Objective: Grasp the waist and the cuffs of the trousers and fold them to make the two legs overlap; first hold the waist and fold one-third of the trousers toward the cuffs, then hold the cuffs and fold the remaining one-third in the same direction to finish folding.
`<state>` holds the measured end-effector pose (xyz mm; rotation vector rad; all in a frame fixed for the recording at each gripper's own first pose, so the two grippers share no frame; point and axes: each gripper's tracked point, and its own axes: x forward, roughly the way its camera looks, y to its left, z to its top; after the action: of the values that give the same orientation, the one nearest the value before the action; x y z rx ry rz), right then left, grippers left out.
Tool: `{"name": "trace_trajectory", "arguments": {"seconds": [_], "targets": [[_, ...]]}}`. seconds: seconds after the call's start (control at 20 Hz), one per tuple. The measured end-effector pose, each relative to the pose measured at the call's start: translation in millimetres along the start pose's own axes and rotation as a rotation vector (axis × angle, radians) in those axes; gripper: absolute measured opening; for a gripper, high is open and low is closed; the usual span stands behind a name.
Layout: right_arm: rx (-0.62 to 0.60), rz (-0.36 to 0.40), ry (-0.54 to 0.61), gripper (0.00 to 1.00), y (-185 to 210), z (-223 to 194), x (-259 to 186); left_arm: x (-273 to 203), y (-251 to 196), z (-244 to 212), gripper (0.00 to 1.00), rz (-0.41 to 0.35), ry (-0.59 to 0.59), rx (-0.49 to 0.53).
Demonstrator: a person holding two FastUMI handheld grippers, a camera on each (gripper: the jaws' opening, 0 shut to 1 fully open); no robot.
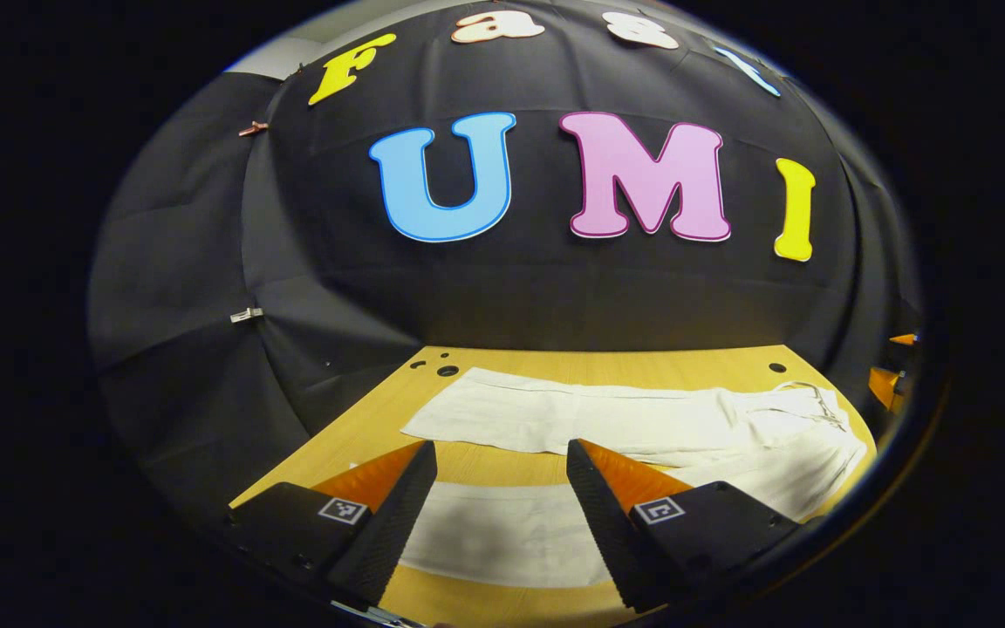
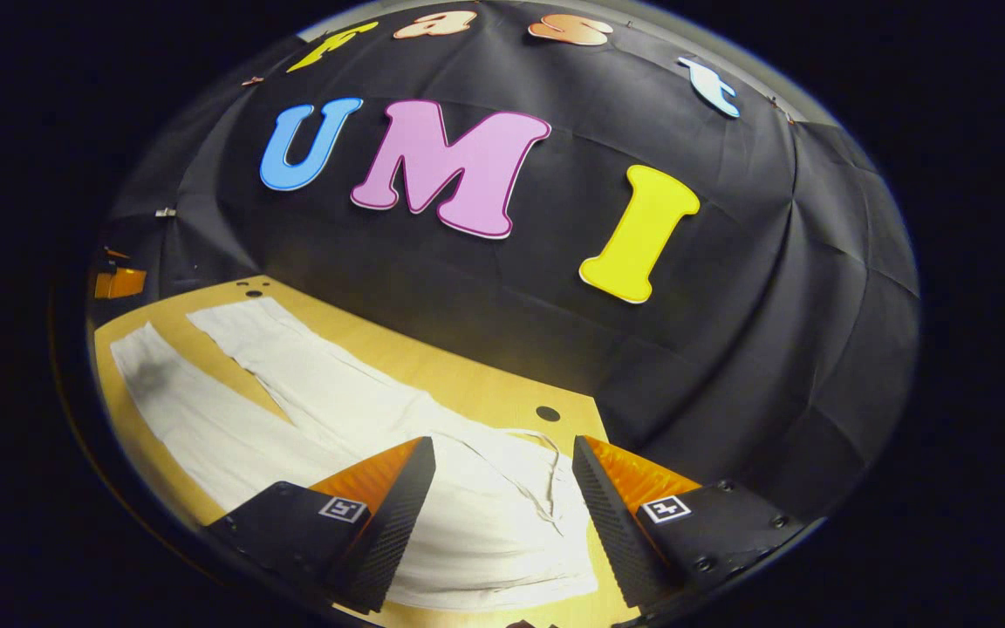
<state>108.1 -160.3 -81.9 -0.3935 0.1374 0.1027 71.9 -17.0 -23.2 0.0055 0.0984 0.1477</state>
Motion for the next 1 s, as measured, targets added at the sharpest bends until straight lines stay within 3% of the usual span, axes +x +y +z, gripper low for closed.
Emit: {"name": "trace_trajectory", "arguments": {"seconds": [0.2,0.55,0.9,1.0], "targets": [[-0.171,0.020,0.049,0.98,-26.7,-37.7,0.6,-0.8,4.4,-7.8,0.95,0.007,0.018,0.023],[-0.399,0.146,0.191,0.98,-55.0,-115.9,-2.3,-11.5,13.9,-28.4,0.95,0.011,0.064,0.080],[-0.724,0.349,0.240,0.98,-47.6,-183.7,-23.0,-20.6,26.0,-46.9,0.98,0.019,0.110,0.125],[-0.817,0.373,0.240,0.98,-49.5,-199.3,-26.5,-22.9,27.6,-49.4,0.98,0.023,0.114,0.125]]}}
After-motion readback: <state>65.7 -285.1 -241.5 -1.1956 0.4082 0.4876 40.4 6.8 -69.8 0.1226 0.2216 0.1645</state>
